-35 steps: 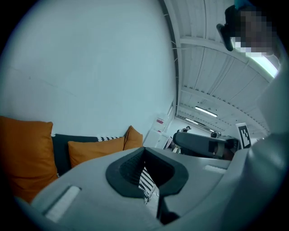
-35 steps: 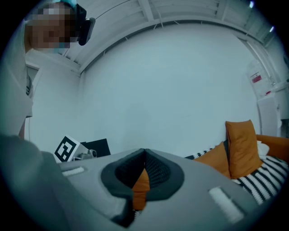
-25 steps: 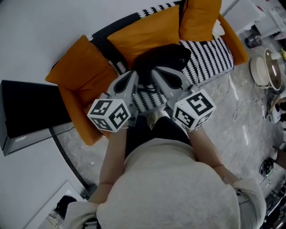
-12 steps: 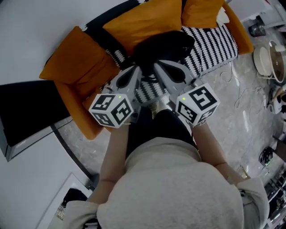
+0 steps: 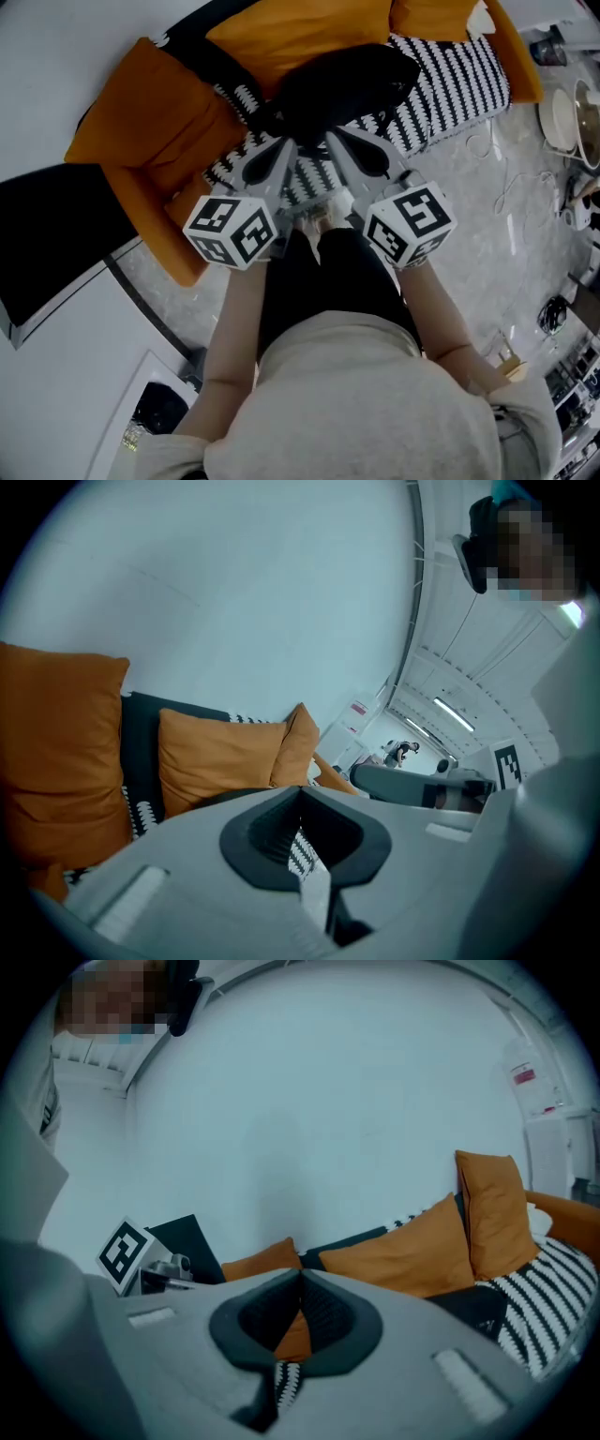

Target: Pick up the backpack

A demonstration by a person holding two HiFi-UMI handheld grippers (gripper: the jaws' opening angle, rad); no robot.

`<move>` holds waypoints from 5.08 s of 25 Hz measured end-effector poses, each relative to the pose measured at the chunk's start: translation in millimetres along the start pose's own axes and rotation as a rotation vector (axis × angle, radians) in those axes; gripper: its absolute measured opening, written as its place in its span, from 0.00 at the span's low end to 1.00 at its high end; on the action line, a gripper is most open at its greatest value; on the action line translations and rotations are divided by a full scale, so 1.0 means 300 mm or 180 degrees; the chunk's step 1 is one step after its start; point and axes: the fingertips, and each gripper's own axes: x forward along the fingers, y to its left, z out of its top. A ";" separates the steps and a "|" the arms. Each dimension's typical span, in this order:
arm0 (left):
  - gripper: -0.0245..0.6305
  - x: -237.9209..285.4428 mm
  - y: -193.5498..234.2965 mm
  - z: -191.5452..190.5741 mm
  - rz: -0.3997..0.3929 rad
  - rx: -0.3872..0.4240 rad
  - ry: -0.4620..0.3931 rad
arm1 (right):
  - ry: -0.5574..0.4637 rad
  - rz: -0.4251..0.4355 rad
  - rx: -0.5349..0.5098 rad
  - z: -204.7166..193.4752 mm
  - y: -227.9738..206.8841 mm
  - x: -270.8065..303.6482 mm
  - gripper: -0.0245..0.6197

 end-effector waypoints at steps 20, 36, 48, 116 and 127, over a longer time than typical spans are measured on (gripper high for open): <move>0.05 0.136 0.220 -0.351 0.0199 -0.0145 0.0359 | 0.0431 -0.0062 0.0151 -0.420 -0.156 0.149 0.04; 0.05 0.237 0.402 -0.536 0.0254 -0.0290 0.0445 | 0.0557 -0.0132 0.0384 -0.669 -0.247 0.262 0.04; 0.05 0.300 0.487 -0.590 0.0234 -0.0304 0.0454 | 0.0621 -0.0242 0.0301 -0.759 -0.329 0.314 0.04; 0.05 0.290 0.389 -0.515 -0.0090 -0.0354 0.0366 | 0.0748 -0.0276 0.0708 -0.714 -0.378 0.294 0.12; 0.05 0.201 0.251 -0.389 -0.0250 -0.0262 0.0367 | 0.0489 -0.0246 0.1016 -0.530 -0.264 0.183 0.12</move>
